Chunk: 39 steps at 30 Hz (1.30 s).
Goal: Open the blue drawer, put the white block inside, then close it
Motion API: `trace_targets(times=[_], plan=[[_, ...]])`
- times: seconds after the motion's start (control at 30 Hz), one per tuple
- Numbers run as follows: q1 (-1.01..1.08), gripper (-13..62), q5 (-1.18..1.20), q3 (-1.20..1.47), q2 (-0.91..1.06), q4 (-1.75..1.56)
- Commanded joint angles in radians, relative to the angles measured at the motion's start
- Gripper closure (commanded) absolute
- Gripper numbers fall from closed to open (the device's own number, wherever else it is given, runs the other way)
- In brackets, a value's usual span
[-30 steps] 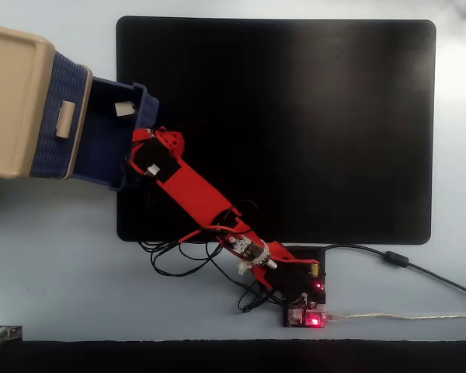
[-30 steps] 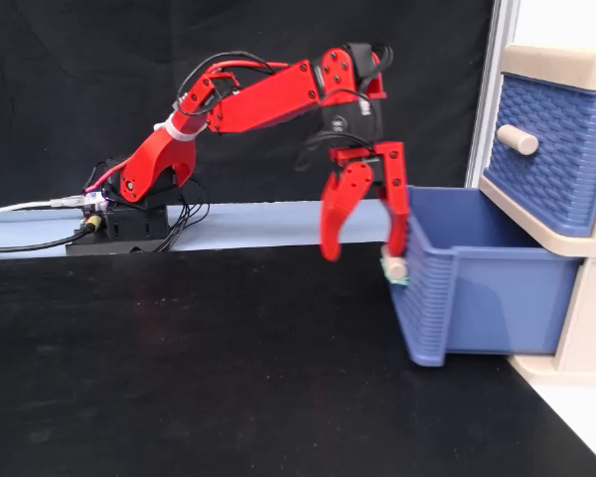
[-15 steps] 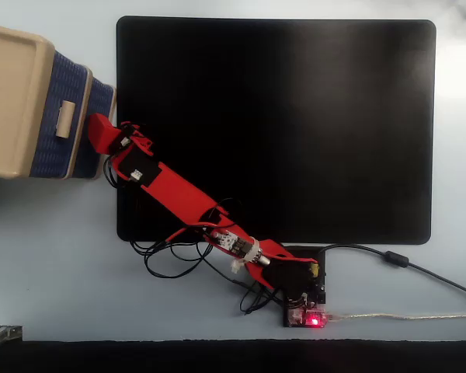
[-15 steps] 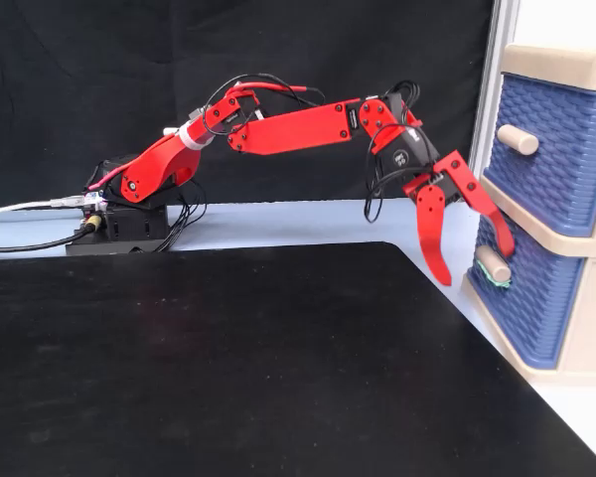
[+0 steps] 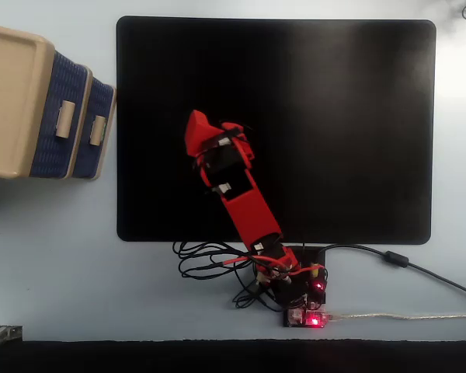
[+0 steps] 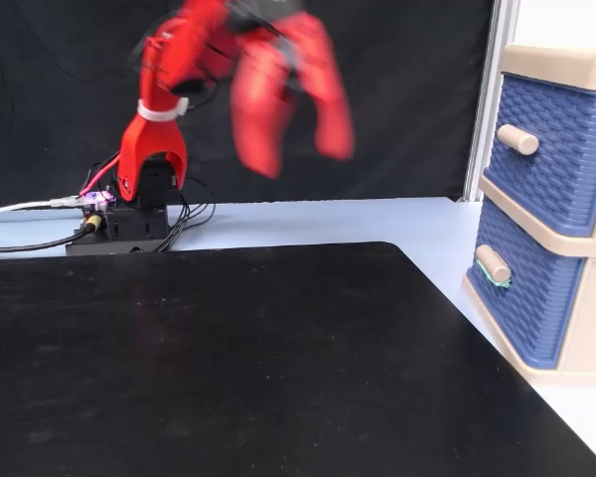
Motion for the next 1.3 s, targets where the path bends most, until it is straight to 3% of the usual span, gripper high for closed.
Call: trace_targets(times=[0.0, 0.2, 0.43, 0.57, 0.73, 1.27], plan=[[0.133, 15.5, -0.304, 0.097, 0.112, 0.094], [0.310, 15.6, -0.591, 0.787, 0.374, -0.084], [0.402, 15.4, -0.710, 1.577, 0.732, -0.416], [0.445, 15.2, -0.715, 1.884, 0.911, -0.466], [0.451, 15.1, -0.715, 2.075, 1.124, -0.462], [0.448, 14.9, -0.710, 2.125, 1.127, -0.295]])
